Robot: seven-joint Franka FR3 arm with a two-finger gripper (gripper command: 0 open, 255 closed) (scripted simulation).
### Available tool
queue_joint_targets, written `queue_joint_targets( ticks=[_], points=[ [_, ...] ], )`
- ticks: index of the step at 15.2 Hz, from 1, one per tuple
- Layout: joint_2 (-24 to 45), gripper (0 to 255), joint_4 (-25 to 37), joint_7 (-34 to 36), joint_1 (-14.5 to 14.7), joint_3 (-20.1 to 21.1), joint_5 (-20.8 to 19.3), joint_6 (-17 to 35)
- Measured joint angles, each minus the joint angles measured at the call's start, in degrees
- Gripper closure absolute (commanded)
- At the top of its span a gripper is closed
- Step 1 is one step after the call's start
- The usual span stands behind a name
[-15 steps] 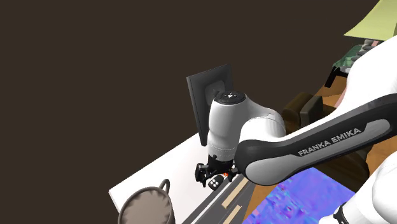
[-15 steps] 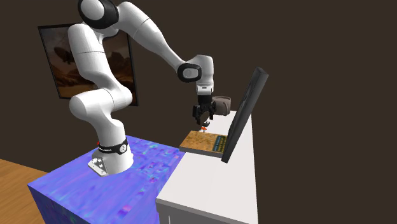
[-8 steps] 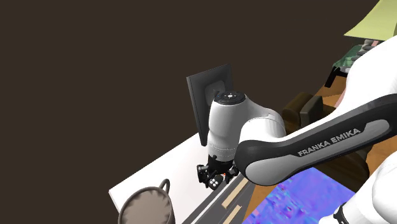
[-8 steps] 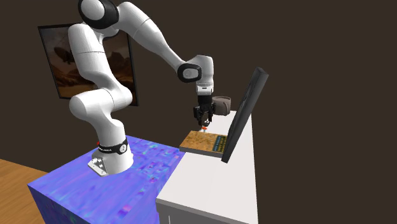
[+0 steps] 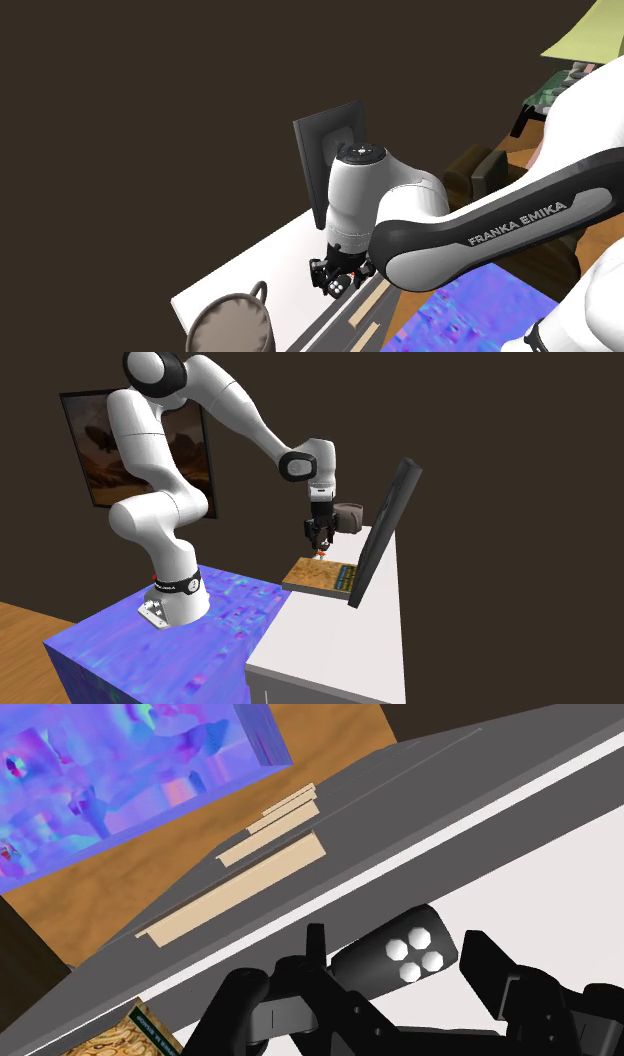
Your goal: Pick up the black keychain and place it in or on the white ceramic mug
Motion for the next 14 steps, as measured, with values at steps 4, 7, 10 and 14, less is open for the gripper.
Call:
queue_joint_targets(
  ticks=[4,7,10,14],
  points=[
    [-2.15,255,0.94,-1.10,0.49,-0.76,1.37,-2.77],
    [-3.76,255,2.10,-1.92,0.75,-1.49,2.17,-5.33],
    [-5.37,255,3.08,-2.50,1.12,-2.12,2.95,-7.75],
    [-7.29,255,4.84,-3.20,1.44,-3.06,3.63,-11.26]
  ],
)
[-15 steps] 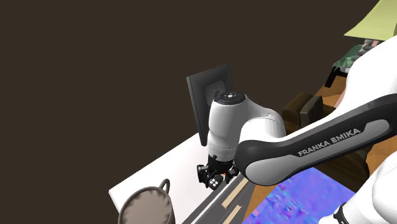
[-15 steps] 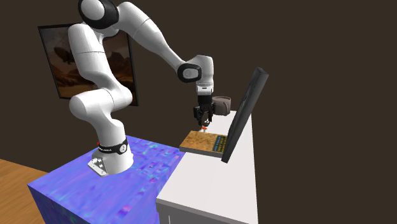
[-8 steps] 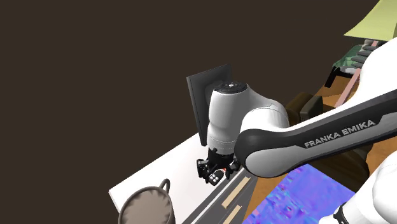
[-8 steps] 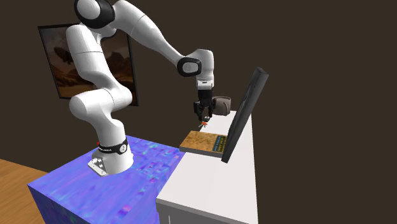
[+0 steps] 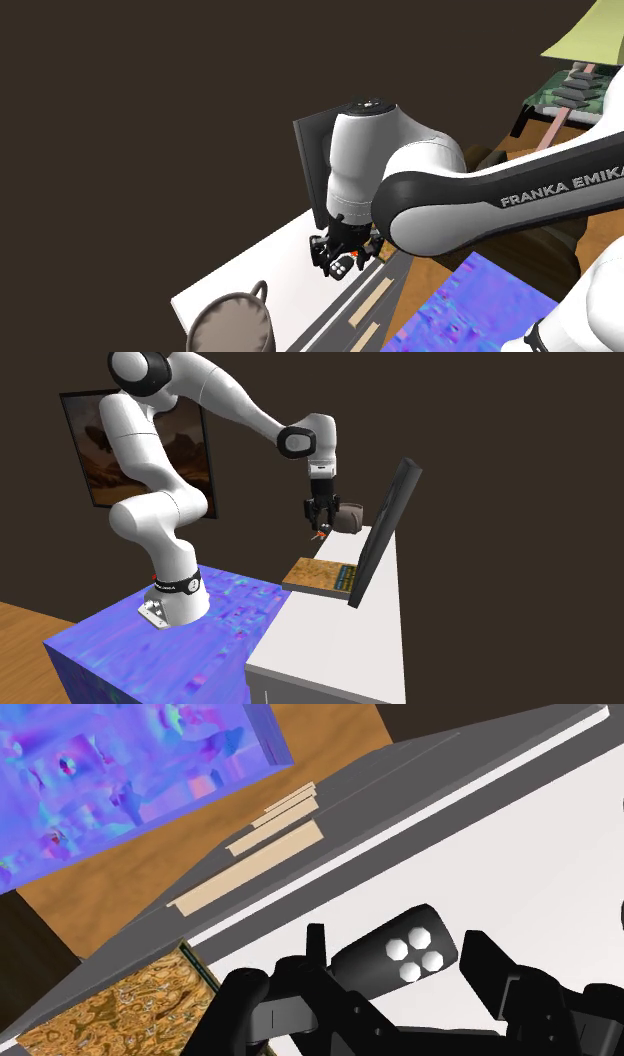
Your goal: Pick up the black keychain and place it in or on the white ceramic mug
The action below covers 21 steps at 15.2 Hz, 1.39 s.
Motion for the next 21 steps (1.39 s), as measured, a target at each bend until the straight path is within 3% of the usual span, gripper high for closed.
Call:
queue_joint_targets(
  ticks=[18,21],
  points=[
    [-5.39,255,9.82,-1.51,0.41,-3.71,0.73,-14.89],
    [-2.93,255,13.47,0.82,0.11,-1.95,-0.30,-16.01]
  ],
)
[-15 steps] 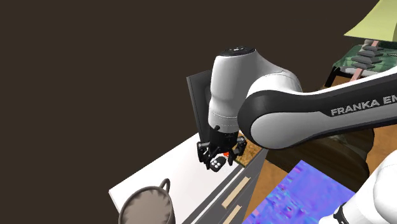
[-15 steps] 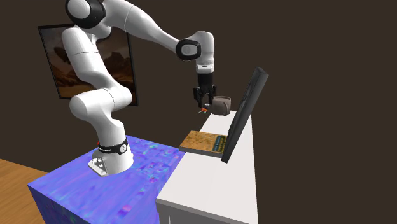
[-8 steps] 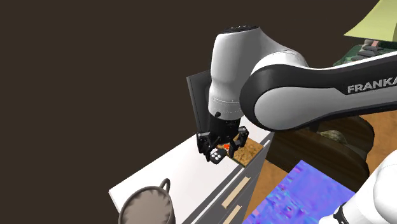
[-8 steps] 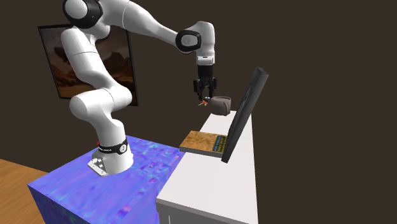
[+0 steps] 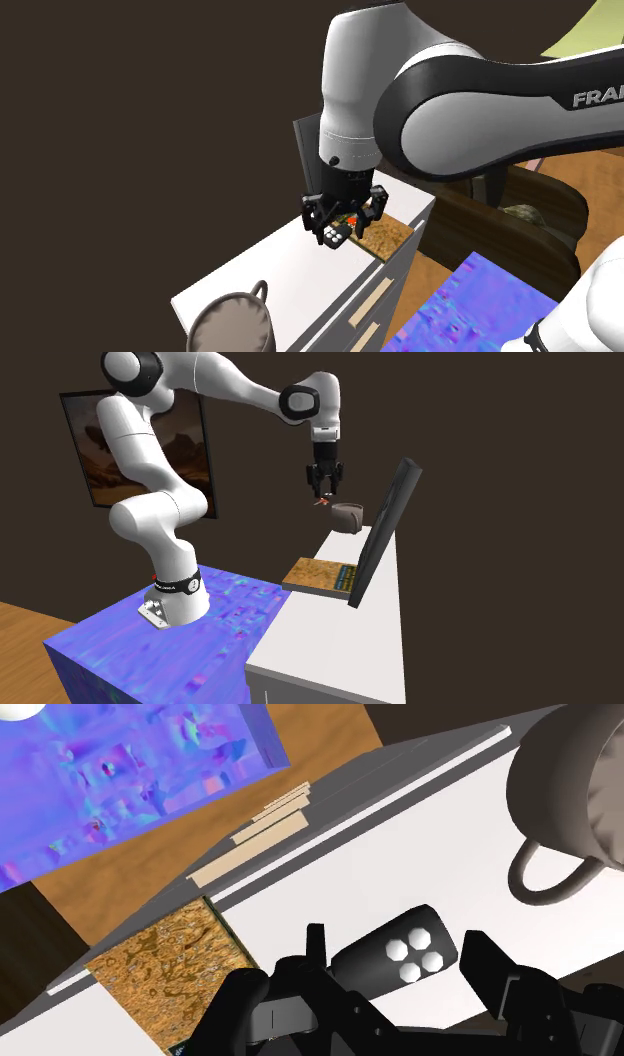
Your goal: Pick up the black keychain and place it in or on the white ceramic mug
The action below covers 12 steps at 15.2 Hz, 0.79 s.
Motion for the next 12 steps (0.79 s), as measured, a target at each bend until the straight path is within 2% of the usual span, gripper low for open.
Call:
queue_joint_targets(
  ticks=[3,7,10,12],
  points=[
    [4.96,255,4.94,4.76,-0.37,3.72,-2.32,-0.20],
    [14.59,255,13.87,13.56,-0.32,9.74,-8.46,-1.12],
    [22.19,255,20.19,20.14,1.38,12.93,-14.31,-2.38],
    [28.18,255,25.24,24.88,4.01,14.27,-19.11,-3.75]
  ],
)
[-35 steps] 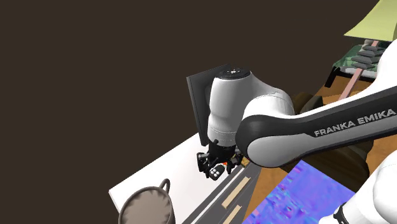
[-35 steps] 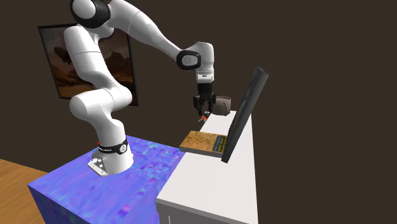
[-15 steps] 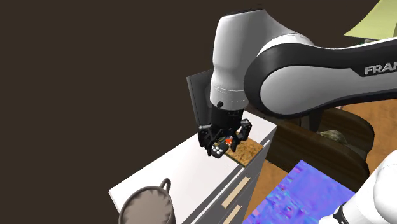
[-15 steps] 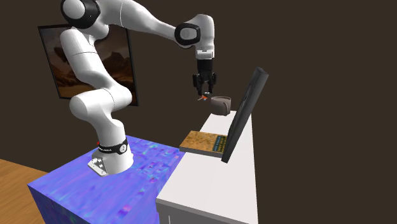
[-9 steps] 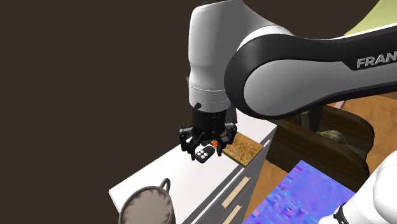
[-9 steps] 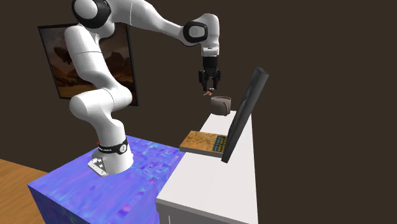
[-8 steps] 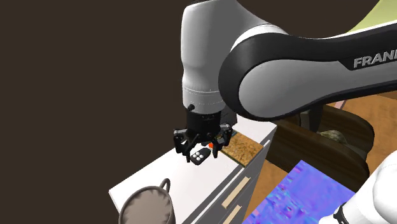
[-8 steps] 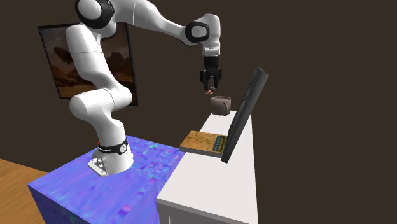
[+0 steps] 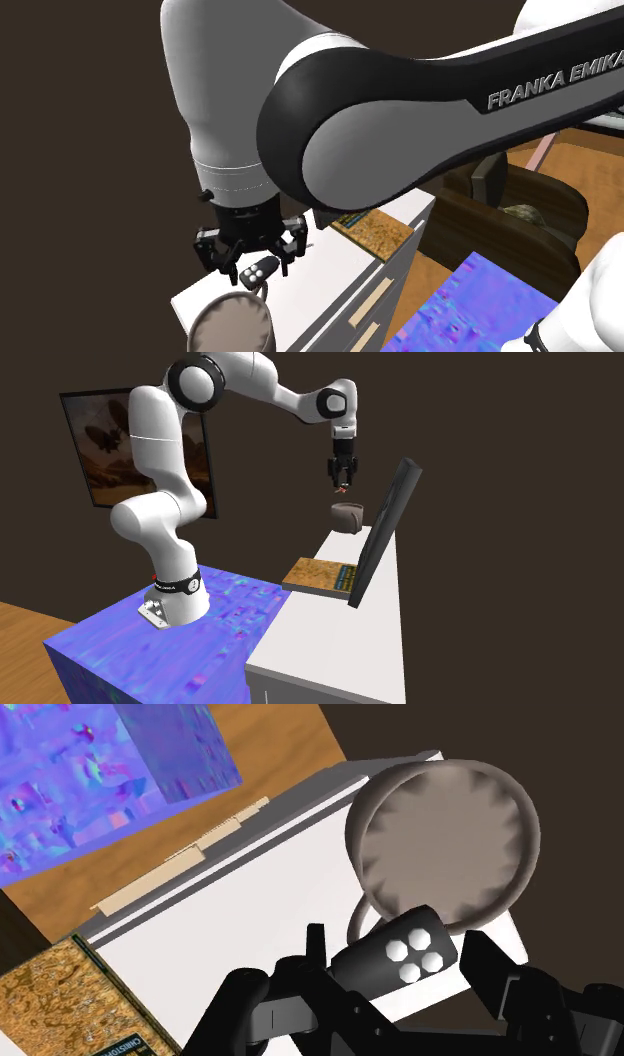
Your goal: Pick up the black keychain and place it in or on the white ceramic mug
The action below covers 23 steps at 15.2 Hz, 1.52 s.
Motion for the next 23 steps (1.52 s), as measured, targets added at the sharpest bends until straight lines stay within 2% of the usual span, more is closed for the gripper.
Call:
queue_joint_targets(
  ticks=[3,6,9,10,13,14,15,16,17,18,19,21,23],
  points=[
    [9.03,255,9.31,5.85,5.92,0.02,-6.99,-3.61],
    [17.39,255,19.34,10.05,13.38,-1.46,-12.84,-7.63],
    [18.17,255,19.37,10.29,14.20,-1.82,-13.54,-4.24],
    [17.64,255,19.59,10.62,14.47,-2.02,-14.20,-5.46],
    [16.96,255,17.26,10.35,13.73,-2.14,-13.32,1.33],
    [16.46,255,17.42,10.41,14.06,-2.70,-13.46,0.95],
    [16.55,0,17.35,10.26,14.04,-2.73,-13.50,1.70],
    [16.53,0,17.38,10.19,14.03,-2.78,-13.53,1.36],
    [16.59,0,18.09,11.23,14.89,-3.63,-13.37,-1.43],
    [16.64,0,19.01,16.01,16.11,-5.17,-12.91,-6.93],
    [18.11,0,19.08,25.01,17.06,-7.14,-12.21,-8.39],
    [20.12,0,19.73,43.64,18.74,-10.54,-10.16,-3.60],
    [20.73,0,18.95,51.13,19.16,-11.87,-9.32,-1.22]
  ],
)
